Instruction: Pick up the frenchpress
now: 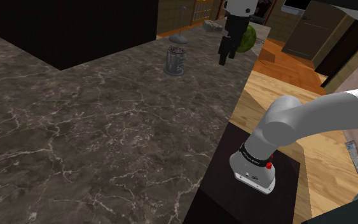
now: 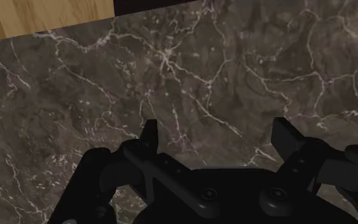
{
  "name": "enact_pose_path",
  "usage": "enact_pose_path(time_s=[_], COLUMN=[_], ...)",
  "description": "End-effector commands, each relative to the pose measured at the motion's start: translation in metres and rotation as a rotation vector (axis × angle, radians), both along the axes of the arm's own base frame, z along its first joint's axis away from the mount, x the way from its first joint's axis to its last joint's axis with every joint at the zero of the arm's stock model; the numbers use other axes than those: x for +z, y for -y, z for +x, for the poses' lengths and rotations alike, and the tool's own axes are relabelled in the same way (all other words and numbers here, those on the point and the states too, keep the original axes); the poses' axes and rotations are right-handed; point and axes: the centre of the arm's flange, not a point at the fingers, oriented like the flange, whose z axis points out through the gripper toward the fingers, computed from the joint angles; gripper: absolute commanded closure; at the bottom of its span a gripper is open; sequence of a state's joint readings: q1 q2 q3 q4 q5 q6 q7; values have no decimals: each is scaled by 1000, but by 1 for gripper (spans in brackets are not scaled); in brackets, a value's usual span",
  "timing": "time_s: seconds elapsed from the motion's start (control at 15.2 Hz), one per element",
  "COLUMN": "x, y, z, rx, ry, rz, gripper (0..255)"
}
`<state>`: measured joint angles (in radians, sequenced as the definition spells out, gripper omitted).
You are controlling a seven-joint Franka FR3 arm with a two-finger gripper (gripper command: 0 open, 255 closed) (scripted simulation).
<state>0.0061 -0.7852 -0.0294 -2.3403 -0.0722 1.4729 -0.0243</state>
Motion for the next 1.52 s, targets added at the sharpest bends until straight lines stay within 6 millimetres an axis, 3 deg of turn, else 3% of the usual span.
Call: enact_pose_path(time_s=[0.0, 0.59, 0.99, 1.45], x=[0, 20, 41, 4], y=[0, -29, -53, -53], z=[0, 65, 97, 97], rx=[0, 236, 382, 382], ry=[0, 288, 468, 468], rz=[0, 25, 40, 40], gripper=[0, 0, 0, 0])
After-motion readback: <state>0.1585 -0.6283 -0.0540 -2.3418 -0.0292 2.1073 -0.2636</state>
